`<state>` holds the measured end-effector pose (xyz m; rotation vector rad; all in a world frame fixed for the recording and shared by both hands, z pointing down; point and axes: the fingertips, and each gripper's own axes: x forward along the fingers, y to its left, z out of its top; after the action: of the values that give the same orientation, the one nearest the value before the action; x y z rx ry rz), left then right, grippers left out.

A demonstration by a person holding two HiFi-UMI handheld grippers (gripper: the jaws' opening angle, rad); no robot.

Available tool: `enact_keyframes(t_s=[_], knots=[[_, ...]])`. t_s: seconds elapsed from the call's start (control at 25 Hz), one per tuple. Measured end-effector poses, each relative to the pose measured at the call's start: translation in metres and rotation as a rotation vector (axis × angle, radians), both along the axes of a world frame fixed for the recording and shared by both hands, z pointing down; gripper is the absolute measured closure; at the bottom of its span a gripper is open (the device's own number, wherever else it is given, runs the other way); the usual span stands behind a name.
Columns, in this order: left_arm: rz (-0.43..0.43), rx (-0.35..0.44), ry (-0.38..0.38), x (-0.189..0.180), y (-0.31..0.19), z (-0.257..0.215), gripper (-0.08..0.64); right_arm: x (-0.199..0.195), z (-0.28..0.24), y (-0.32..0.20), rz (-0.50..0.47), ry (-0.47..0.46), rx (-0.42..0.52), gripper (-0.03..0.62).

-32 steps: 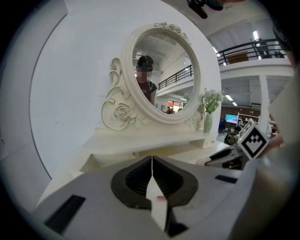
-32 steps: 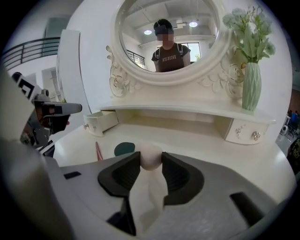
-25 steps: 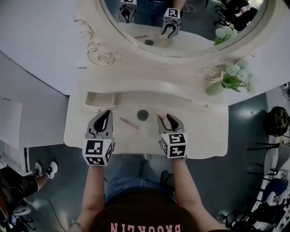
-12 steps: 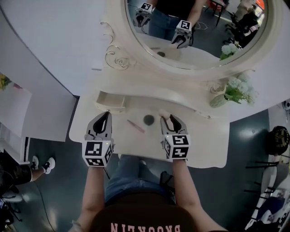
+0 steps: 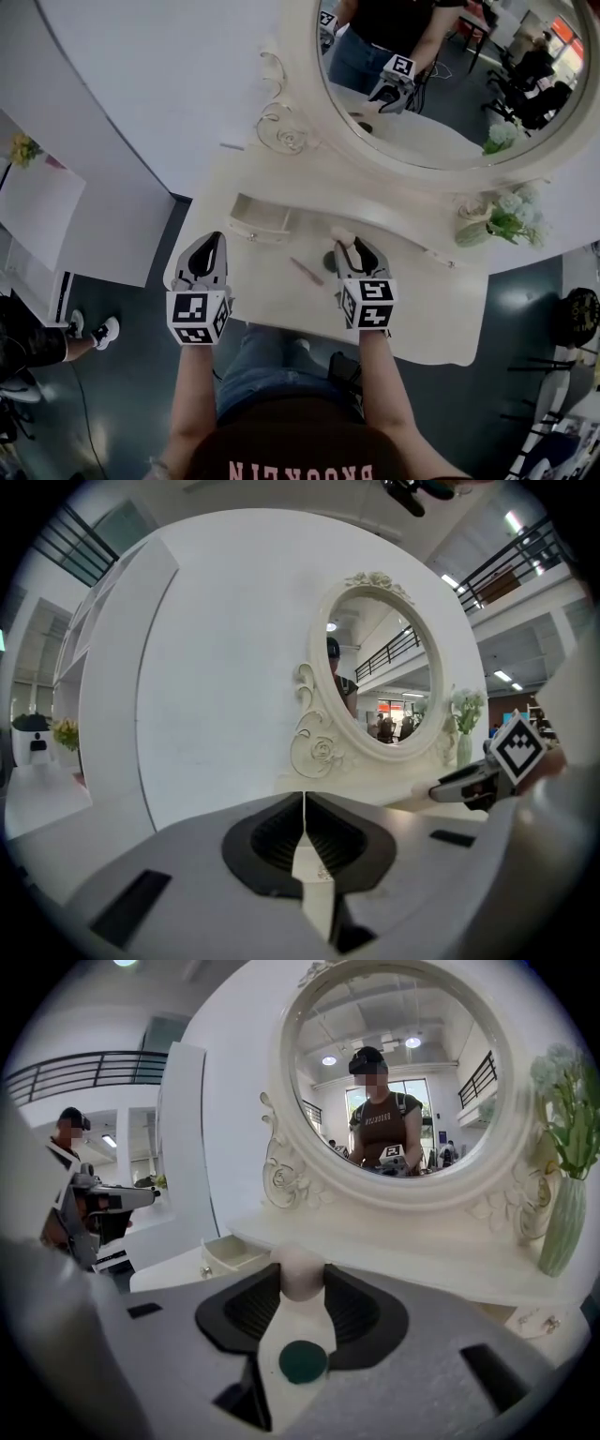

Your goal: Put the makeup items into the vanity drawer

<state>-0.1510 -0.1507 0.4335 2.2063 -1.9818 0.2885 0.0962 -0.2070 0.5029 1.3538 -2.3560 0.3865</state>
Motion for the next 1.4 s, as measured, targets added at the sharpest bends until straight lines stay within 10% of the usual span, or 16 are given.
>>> enact_keyframes(t_s=[1.4], knots=[[-0.126, -0.052, 0.022, -0.161, -0.032, 0.021, 0.554, -0.168, 0.022, -0.047, -0.148, 0.011, -0.071, 0.387]])
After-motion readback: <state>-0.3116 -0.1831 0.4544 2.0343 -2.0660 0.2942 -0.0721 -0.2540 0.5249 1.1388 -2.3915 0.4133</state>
